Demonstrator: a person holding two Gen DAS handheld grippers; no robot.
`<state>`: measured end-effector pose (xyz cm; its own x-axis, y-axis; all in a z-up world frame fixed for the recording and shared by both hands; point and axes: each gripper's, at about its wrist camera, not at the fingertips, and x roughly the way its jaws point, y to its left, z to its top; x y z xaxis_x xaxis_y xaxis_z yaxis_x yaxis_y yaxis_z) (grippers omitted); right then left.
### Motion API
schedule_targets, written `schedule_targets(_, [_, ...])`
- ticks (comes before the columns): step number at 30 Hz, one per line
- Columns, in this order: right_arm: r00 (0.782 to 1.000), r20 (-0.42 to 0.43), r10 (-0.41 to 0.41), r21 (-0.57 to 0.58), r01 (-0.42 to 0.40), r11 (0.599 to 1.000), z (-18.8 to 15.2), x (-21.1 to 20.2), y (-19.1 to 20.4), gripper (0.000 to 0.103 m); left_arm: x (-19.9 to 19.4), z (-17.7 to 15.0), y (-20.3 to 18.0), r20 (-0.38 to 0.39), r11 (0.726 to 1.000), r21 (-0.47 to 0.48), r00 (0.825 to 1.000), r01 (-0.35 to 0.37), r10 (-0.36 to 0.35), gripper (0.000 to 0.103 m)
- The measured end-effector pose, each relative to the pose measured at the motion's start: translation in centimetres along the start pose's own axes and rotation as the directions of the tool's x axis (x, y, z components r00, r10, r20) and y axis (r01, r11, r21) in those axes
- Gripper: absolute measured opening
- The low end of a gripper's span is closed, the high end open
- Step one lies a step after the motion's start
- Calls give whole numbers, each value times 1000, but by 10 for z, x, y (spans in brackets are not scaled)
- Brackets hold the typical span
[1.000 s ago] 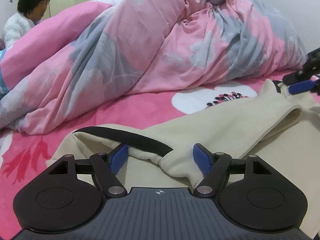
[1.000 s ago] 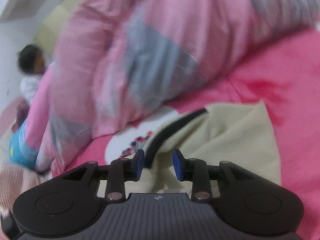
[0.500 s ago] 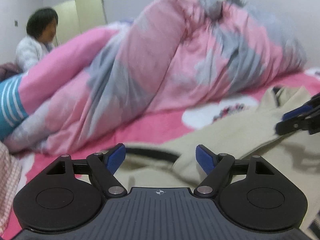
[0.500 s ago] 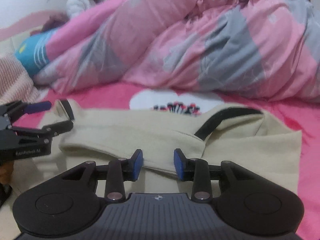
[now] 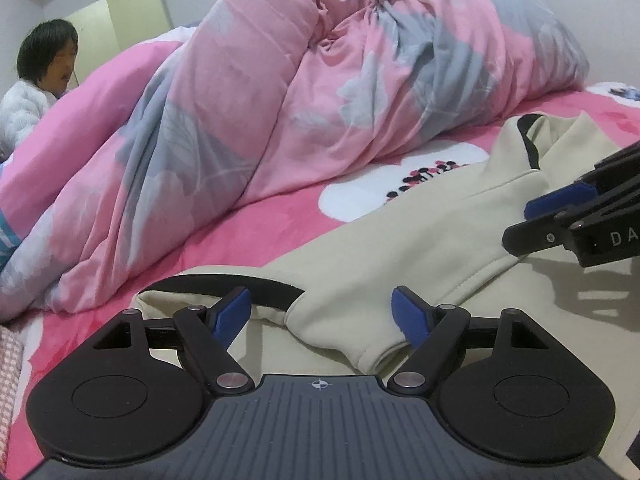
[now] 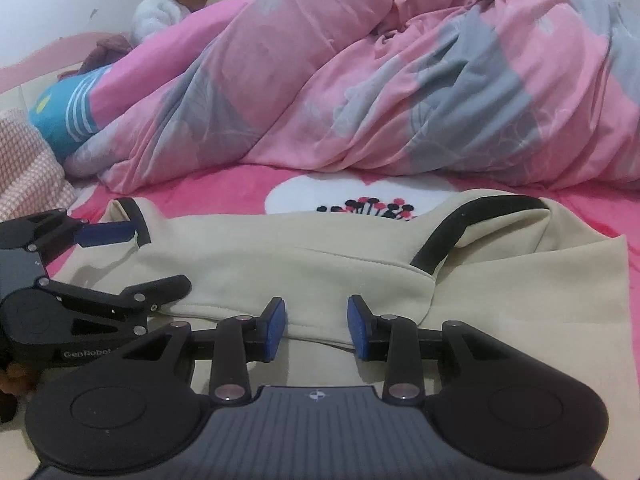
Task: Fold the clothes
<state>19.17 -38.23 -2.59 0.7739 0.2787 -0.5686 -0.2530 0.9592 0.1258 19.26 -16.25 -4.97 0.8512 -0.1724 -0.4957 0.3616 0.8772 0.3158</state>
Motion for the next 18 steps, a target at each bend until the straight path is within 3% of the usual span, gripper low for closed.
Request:
schedule_targets(4, [1000, -2, -25, -30, 25, 999, 0, 0, 6, 37, -6, 1, -5, -5, 999, 37, 999, -36, 36, 80])
schedule_targets(8, [999, -33, -2, 38, 4, 999, 7, -15, -2, 37, -33, 6, 15, -55, 999, -21, 998, -39, 38, 81])
schedule_targets(11, [999, -11, 40, 159, -37, 987, 7, -54, -10, 38, -63, 6, 37, -78, 993, -116, 997, -34, 25, 85])
schedule_targets(18, [993, 58, 107, 274, -119, 954, -27, -151, -14, 40, -147, -7, 58, -63, 963, -268, 998, 3, -21, 95])
